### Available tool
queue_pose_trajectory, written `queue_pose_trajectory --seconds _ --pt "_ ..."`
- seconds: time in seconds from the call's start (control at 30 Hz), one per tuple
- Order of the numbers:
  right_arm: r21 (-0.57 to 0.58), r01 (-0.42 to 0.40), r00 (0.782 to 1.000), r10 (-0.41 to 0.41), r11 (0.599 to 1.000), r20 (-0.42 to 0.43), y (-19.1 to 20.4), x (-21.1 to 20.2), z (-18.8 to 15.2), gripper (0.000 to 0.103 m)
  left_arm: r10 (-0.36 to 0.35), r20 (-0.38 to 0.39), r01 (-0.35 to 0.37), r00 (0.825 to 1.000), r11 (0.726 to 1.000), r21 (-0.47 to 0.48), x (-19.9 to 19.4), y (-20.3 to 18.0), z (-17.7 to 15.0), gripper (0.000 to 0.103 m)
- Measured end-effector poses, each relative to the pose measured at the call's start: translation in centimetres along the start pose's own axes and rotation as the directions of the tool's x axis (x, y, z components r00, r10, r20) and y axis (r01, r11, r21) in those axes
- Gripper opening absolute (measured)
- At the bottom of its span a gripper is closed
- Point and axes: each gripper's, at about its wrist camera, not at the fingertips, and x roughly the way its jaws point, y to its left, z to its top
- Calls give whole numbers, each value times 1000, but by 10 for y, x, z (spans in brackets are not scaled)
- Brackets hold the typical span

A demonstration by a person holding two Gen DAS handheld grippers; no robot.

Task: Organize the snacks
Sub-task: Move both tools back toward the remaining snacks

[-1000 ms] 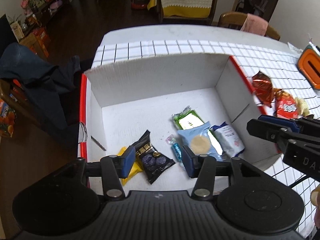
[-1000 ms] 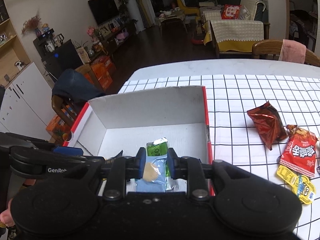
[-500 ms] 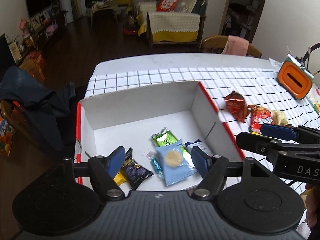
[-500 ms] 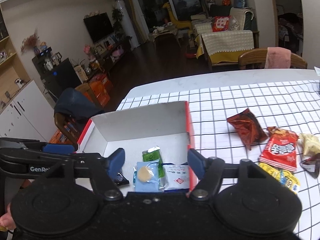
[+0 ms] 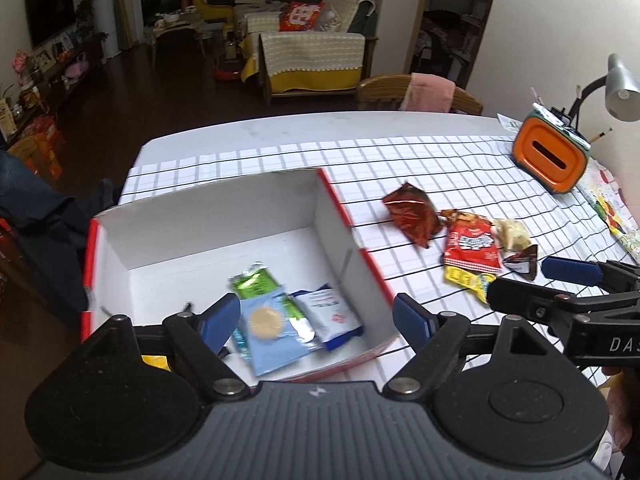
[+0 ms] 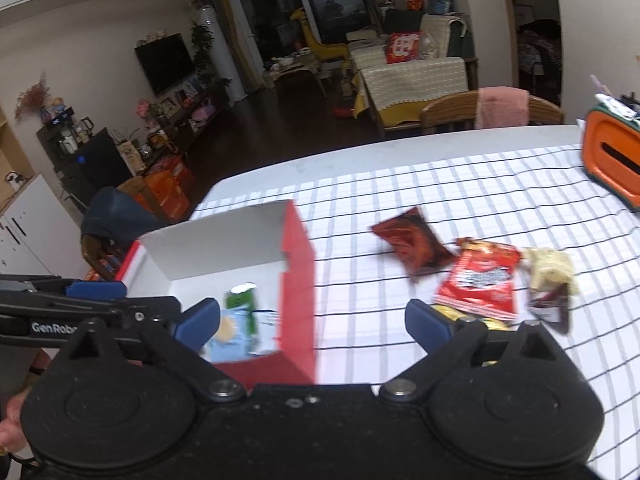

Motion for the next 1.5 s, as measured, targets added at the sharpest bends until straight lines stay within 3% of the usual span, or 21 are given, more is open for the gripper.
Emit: queue_pose_trajectory --seconds 0.3,0.57,0.87,1.17,1.5 --pt "9 92 996 -92 996 -19 -78 -12 0 101 -33 -20 33 999 999 15 26 -55 8 84" --pt "10 133 991 -133 991 -29 -142 -8 9 101 -18 -44 19 999 1000 15 59 -100 27 84" --pt "28 153 985 -150 988 -83 -208 25 30 98 13 -95 -21 995 997 -80 112 -127 65 84" --pt "-18 98 976 -100 995 -194 -233 70 17 87 62 -187 -97 980 978 -186 179 -126 88 84" --pt "-40 57 961 -66 998 -269 -241 101 1 79 64 -289 -166 955 924 -345 243 -117 103 84"
